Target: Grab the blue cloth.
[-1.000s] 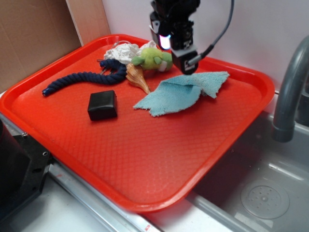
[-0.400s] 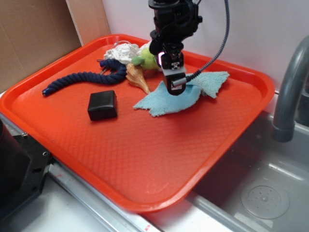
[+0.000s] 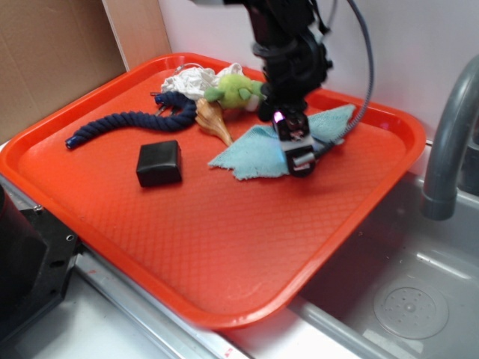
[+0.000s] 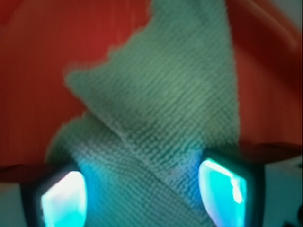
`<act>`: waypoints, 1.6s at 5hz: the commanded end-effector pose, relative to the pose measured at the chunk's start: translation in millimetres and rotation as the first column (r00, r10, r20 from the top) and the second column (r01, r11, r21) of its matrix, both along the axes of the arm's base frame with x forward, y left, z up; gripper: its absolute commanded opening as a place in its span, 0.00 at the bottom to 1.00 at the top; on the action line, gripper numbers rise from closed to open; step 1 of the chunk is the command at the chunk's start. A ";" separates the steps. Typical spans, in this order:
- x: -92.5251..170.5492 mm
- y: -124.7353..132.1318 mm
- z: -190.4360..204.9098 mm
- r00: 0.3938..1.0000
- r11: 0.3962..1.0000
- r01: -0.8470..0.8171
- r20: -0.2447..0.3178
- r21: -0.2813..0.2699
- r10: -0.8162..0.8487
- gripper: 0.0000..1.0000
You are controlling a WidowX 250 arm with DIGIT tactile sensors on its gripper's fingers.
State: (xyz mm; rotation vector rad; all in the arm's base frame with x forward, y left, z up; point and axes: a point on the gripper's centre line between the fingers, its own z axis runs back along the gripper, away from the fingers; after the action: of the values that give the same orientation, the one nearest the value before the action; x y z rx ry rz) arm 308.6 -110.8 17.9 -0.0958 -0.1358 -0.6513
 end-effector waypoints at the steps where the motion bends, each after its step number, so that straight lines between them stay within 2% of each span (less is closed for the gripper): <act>1: -82.4 -35.3 -13.7 0.999 0.999 0.036 0.010 0.003 -0.037 0.00; 3: -131.9 -52.3 -15.1 0.998 1.000 0.015 -0.064 0.022 -0.014 0.00; 4: -80.8 -19.4 37.1 0.992 0.997 -0.051 -0.113 0.055 0.057 0.00; 5: -64.9 4.0 86.4 0.939 0.953 -0.292 -0.166 0.074 0.301 0.00; 6: -101.1 38.6 138.2 0.844 0.848 -0.525 -0.088 0.074 0.530 0.00; 7: -129.3 49.8 184.1 0.792 0.791 -0.611 0.035 0.047 0.610 0.00; 8: -149.3 40.0 214.2 0.764 0.766 -0.643 0.088 0.015 0.639 0.00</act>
State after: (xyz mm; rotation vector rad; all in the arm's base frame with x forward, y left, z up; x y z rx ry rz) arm 169.0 -53.6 220.0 0.0371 -0.1718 0.0305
